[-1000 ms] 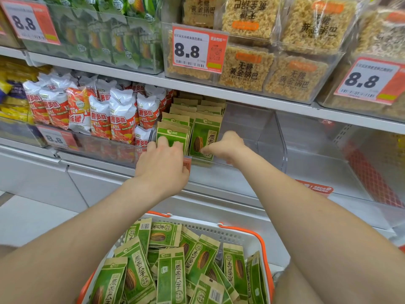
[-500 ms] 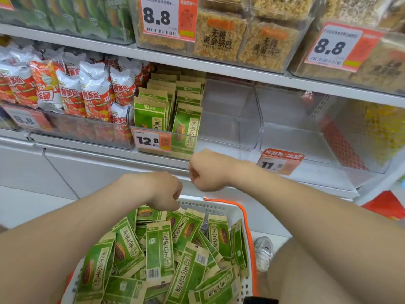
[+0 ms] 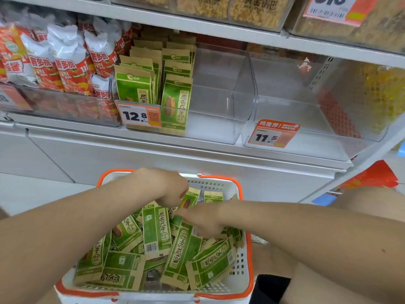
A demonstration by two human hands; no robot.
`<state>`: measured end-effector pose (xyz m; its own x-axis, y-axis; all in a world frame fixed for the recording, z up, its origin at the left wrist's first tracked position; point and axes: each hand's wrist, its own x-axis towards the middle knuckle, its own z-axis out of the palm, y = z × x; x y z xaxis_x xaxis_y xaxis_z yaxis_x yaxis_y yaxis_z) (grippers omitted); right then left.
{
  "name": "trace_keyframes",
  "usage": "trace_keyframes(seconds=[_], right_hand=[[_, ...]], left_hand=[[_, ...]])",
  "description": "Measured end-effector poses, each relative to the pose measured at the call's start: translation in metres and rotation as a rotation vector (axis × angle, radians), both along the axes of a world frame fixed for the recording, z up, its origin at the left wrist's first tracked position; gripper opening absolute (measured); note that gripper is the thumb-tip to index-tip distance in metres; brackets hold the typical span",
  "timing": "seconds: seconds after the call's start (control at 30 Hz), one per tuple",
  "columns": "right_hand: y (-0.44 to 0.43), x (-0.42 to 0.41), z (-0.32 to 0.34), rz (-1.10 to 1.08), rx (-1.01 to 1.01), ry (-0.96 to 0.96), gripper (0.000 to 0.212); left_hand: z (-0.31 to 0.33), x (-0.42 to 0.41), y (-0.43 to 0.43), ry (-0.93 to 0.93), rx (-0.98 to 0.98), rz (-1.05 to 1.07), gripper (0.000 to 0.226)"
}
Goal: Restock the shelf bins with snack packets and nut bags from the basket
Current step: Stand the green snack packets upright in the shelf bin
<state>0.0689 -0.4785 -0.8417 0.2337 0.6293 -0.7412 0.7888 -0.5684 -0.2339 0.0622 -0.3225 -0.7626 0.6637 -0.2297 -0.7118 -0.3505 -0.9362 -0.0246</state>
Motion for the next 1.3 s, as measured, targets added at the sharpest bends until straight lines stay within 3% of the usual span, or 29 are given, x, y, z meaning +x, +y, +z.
trace_keyframes(seconds=[0.1, 0.2, 0.37, 0.53, 0.67, 0.77, 0.87, 1.0, 1.07, 1.2, 1.3], right_hand=[[0.0, -0.007, -0.015, -0.007, -0.005, -0.078, 0.082], [0.006, -0.003, -0.014, -0.013, 0.043, -0.045, 0.024], [0.025, 0.013, 0.027, -0.174, 0.184, 0.082, 0.019], [0.044, 0.042, 0.087, -0.357, 0.471, -0.071, 0.023], [0.046, 0.055, 0.135, -0.561, 0.673, -0.091, 0.033], [0.051, 0.056, 0.163, -0.703, 0.831, -0.071, 0.027], [0.062, 0.06, 0.179, -0.79, 1.006, -0.213, 0.007], [0.062, 0.064, 0.206, -0.67, 1.043, -0.46, 0.048], [0.057, 0.07, 0.213, -0.543, 1.035, -0.493, 0.059], [0.039, 0.092, 0.214, -0.337, 1.038, -0.486, 0.053], [0.03, 0.102, 0.219, -0.335, 1.07, -0.384, 0.062]], left_hand=[[0.0, 0.001, 0.003, -0.017, -0.014, 0.011, 0.032], [0.001, 0.001, 0.007, -0.017, -0.048, 0.042, 0.032], [0.017, 0.004, 0.017, -0.031, -0.031, 0.114, 0.043], [0.053, 0.012, 0.032, -0.119, -0.114, 0.233, 0.036], [0.078, 0.018, 0.055, -0.228, -0.4, 0.487, 0.017], [0.109, 0.015, 0.063, -0.204, -0.635, 0.773, 0.031], [0.13, 0.011, 0.07, -0.258, -0.82, 0.91, 0.036], [0.137, 0.012, 0.07, -0.475, -1.019, 1.087, 0.04], [0.139, 0.015, 0.07, -0.539, -1.178, 1.242, 0.031], [0.144, 0.021, 0.073, -0.437, -1.444, 1.525, 0.021], [0.149, 0.026, 0.073, -0.325, -1.597, 1.636, 0.022]])
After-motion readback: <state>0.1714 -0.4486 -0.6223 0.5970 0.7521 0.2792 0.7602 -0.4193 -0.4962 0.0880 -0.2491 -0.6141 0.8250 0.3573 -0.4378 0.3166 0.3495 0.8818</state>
